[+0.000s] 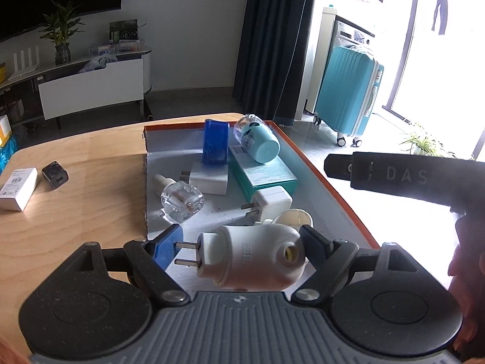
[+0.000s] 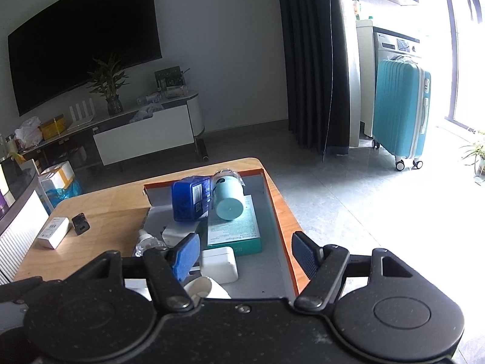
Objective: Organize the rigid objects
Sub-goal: 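Lower the white plug charger into the box and open the right tool while the left tool lowers its charger, then release the white plug charger into the box with the left tool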
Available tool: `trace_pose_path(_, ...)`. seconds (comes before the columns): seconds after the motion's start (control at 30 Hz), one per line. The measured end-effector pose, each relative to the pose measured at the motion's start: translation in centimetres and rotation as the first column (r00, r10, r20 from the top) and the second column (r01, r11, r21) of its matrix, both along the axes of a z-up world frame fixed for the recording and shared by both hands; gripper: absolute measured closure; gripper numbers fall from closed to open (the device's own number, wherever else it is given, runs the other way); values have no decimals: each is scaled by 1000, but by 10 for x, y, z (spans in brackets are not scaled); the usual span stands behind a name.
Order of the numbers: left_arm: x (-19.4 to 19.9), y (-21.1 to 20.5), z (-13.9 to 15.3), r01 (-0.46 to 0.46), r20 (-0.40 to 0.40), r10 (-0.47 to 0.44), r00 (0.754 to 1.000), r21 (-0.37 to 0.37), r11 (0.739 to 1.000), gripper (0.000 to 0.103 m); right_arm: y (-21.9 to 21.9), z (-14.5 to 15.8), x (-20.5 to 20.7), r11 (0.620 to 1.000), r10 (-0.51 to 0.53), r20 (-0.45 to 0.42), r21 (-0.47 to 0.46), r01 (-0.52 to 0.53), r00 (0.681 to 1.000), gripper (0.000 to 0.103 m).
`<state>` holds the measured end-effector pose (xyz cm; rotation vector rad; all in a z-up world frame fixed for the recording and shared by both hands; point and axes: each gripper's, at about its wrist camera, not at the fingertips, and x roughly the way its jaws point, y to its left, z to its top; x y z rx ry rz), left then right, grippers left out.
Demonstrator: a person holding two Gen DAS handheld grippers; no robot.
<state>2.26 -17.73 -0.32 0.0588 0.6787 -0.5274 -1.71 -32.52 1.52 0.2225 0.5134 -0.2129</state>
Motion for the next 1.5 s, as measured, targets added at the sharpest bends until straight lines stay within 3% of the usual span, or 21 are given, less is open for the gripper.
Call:
trace_pose_path(0.17,1,-8,-2,42,-15,-42,999,1,999,17,-1,1,-1,1000,-4,9,0,4,1000,21)
trace_pose_path(0.43,1,-3,4,12,-10,-12,1000,-10,1000,17,2,5,-3,1000,1,20,-3,-1,1000,21)
trace_pose_path(0.97,13,36,16,-137,-14,137,990,8,991,17,29,11,0,998,51,27,-36,-50,998,15)
trace_pose_path(1.5,27,84,23,-264,-26,264,964,1,965,16,73,11,16,986,157,4,-65,-156,988,14)
